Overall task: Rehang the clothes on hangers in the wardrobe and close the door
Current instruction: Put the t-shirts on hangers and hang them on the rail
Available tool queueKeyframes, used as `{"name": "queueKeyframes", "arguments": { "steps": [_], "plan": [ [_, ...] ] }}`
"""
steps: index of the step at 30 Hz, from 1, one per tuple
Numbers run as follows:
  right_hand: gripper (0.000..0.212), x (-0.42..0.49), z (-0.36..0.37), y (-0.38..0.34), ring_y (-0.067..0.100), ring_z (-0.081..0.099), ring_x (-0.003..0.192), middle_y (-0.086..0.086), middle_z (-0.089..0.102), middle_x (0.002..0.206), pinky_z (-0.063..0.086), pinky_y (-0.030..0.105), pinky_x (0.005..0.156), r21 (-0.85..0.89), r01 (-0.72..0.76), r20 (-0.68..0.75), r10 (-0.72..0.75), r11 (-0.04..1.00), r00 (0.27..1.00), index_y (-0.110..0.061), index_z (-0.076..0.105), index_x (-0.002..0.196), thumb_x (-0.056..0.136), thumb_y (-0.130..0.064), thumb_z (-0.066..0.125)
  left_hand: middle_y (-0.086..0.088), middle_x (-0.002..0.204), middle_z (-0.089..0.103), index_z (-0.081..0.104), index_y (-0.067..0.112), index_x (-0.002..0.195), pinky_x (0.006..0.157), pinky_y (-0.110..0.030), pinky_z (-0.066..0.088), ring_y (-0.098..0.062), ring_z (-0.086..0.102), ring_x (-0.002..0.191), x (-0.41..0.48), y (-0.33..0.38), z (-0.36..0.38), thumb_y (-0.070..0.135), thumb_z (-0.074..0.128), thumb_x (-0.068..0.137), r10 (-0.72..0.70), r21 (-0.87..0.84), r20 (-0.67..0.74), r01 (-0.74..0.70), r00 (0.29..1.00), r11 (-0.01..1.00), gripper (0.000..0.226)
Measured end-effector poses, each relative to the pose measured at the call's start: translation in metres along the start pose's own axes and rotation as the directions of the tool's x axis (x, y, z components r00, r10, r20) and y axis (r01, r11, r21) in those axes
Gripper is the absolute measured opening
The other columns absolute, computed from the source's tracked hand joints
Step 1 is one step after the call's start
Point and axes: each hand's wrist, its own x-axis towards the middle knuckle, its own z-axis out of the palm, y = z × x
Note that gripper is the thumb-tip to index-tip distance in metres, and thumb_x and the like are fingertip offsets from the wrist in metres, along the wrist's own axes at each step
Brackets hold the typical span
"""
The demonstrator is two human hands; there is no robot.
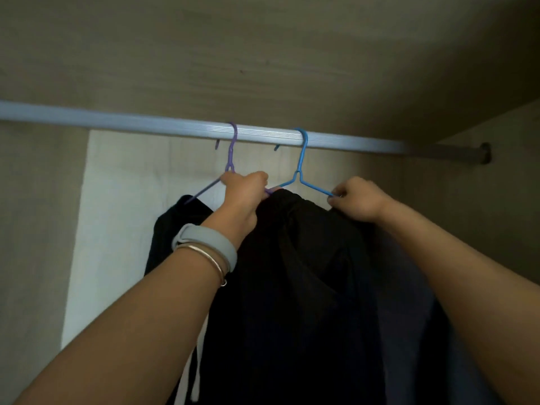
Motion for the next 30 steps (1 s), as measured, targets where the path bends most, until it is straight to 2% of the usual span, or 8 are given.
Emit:
{"name": "queueKeyframes", "arguments": {
  "steps": [3,7,10,17,20,24,28,30],
  "plan": [
    [0.015,-0.003,-0.006,-0.017,0.019,0.057,0.067,0.008,0.062,0.078,0.046,0.025,0.059,0.281,-0.051,0.141,0.012,0.958,0.990,-0.006,0.066,0.092,0.088,-0.018,0.058,-0.006,0.068,0.054,0.050,-0.002,0.114,0.037,-0.015,0.046,-0.012,0.052,0.054,-0.004,0.010,-0.007,0.002,0.041,0.092,-0.031,0.018,-0.043,0.032,0.999,0.999,0.024],
    [0.023,0.003,0.008,-0.045,0.025,0.060,0.078,0.016,0.067,0.092,0.051,0.032,0.074,0.426,-0.027,0.118,-0.026,0.904,0.993,0.002,0.067,0.098,0.084,-0.014,0.061,-0.006,0.065,0.045,0.048,-0.009,0.125,0.029,-0.012,0.036,-0.014,0.042,0.054,0.001,0.032,-0.032,-0.002,0.042,0.091,0.083,0.310,-0.138,-0.036,0.987,0.950,0.035],
    [0.025,0.004,0.018,-0.063,0.029,0.063,0.078,0.020,0.069,0.098,0.055,0.035,0.075,0.538,-0.072,0.120,0.009,0.840,0.993,0.003,0.066,0.102,0.081,-0.010,0.063,-0.015,0.088,0.057,0.050,-0.012,0.124,0.049,-0.016,0.042,-0.023,0.050,0.074,0.006,0.048,-0.056,-0.002,0.043,0.091,0.139,0.512,-0.138,-0.050,0.981,0.858,0.036],
    [0.015,-0.003,0.009,-0.108,0.020,0.058,0.046,0.013,0.060,0.069,0.051,0.024,0.046,0.856,-0.086,0.085,0.026,0.510,0.996,0.002,0.062,0.098,0.085,-0.001,0.055,0.002,0.065,0.044,0.054,-0.010,0.121,0.032,-0.004,0.034,-0.008,0.042,0.056,0.012,0.078,-0.080,0.005,0.045,0.091,0.219,0.683,0.033,-0.182,0.975,0.708,0.035],
    [0.017,-0.013,0.020,-0.121,0.020,0.056,0.048,0.014,0.058,0.071,0.049,0.026,0.052,0.892,-0.059,0.065,0.003,0.448,0.998,0.004,0.062,0.098,0.084,0.000,0.054,0.002,0.066,0.045,0.061,0.006,0.094,0.035,-0.005,0.037,-0.008,0.043,0.058,0.010,0.089,-0.080,0.007,0.045,0.092,0.223,0.654,0.077,-0.218,0.972,0.724,0.016],
    [0.010,-0.033,0.033,-0.138,0.018,0.048,0.058,0.013,0.050,0.071,0.041,0.027,0.057,0.903,0.005,0.046,-0.108,0.430,0.993,-0.004,0.058,0.090,0.090,-0.007,0.049,0.007,0.055,0.056,0.051,0.017,0.065,0.059,-0.018,0.044,-0.007,0.048,0.058,0.000,0.090,-0.088,0.010,0.048,0.092,0.198,0.622,0.120,-0.229,0.973,0.749,0.028],
    [0.021,-0.055,0.047,-0.158,0.016,0.046,0.056,0.008,0.051,0.069,0.037,0.013,0.040,0.867,0.041,0.027,-0.129,0.497,0.991,0.002,0.063,0.092,0.092,-0.011,0.046,0.007,0.025,0.043,0.053,0.010,0.059,0.041,-0.016,0.037,-0.003,0.039,0.024,-0.029,0.082,-0.106,0.008,0.049,0.090,0.131,0.616,0.066,-0.143,0.989,0.775,0.031],
    [0.021,-0.072,0.060,-0.172,0.022,0.054,0.067,0.010,0.059,0.071,0.043,0.019,0.055,0.881,0.027,0.058,-0.164,0.472,0.985,-0.002,0.064,0.079,0.090,-0.012,0.048,0.006,0.024,0.042,0.049,0.012,0.053,0.036,-0.013,0.033,-0.003,0.036,0.021,-0.048,0.074,-0.121,0.013,0.049,0.091,0.108,0.701,0.063,-0.121,0.992,0.703,0.038]
  ]
}}
